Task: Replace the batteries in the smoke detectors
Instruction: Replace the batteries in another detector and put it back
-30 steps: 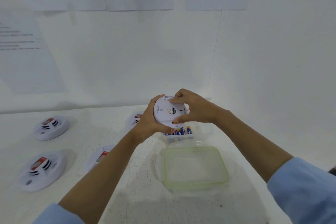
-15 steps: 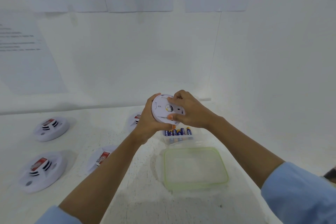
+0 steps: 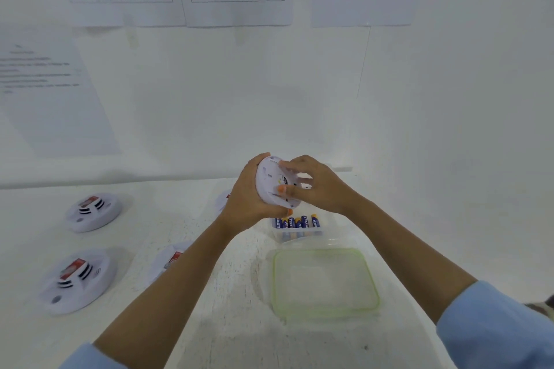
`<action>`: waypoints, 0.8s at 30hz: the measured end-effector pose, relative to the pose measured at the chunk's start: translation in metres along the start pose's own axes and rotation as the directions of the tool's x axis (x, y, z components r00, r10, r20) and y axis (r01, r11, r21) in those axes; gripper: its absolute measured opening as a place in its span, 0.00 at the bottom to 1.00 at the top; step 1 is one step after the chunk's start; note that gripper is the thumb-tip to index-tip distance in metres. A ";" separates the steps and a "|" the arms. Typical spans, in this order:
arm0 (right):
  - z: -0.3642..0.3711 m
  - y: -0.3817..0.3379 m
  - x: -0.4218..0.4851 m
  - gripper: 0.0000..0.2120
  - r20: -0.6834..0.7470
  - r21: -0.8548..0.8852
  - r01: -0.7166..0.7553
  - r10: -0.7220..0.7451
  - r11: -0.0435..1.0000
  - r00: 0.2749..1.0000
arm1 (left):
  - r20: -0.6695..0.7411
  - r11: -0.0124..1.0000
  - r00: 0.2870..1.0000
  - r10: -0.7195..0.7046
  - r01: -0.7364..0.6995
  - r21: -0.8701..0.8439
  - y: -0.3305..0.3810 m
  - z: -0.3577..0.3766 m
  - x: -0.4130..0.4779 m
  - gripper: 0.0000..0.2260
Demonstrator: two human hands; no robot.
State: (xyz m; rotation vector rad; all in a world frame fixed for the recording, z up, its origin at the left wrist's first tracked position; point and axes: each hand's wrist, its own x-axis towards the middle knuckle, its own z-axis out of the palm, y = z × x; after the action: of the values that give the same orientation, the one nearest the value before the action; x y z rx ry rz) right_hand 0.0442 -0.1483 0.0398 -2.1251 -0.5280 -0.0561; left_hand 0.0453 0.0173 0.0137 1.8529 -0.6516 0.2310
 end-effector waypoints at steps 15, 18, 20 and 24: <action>0.081 -0.032 0.038 0.24 0.022 0.910 -0.141 0.295 0.390 0.955 | -0.140 0.949 0.975 -0.175 0.205 0.239 -0.015 -0.075 -0.029 0.50; 0.108 -0.034 0.053 0.22 0.057 0.965 -0.133 0.315 0.224 0.947 | 0.000 0.910 0.919 -0.395 0.391 -0.136 -0.027 -0.108 -0.045 0.40; 0.129 -0.037 0.062 0.22 0.095 0.971 -0.156 0.305 0.181 0.947 | 0.060 0.883 0.910 -0.411 0.414 -0.223 -0.040 -0.125 -0.055 0.35; 0.165 -0.046 0.074 0.27 0.142 0.891 -0.262 0.320 0.372 0.937 | -0.001 0.857 0.911 -0.413 0.389 -0.339 -0.068 -0.159 -0.066 0.33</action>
State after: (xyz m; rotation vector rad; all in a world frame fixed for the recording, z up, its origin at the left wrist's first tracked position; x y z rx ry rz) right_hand 0.0672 0.0322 -0.0028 -1.0693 -0.0538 0.3207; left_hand 0.0508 0.2004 -0.0111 1.5980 -0.2197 -0.0849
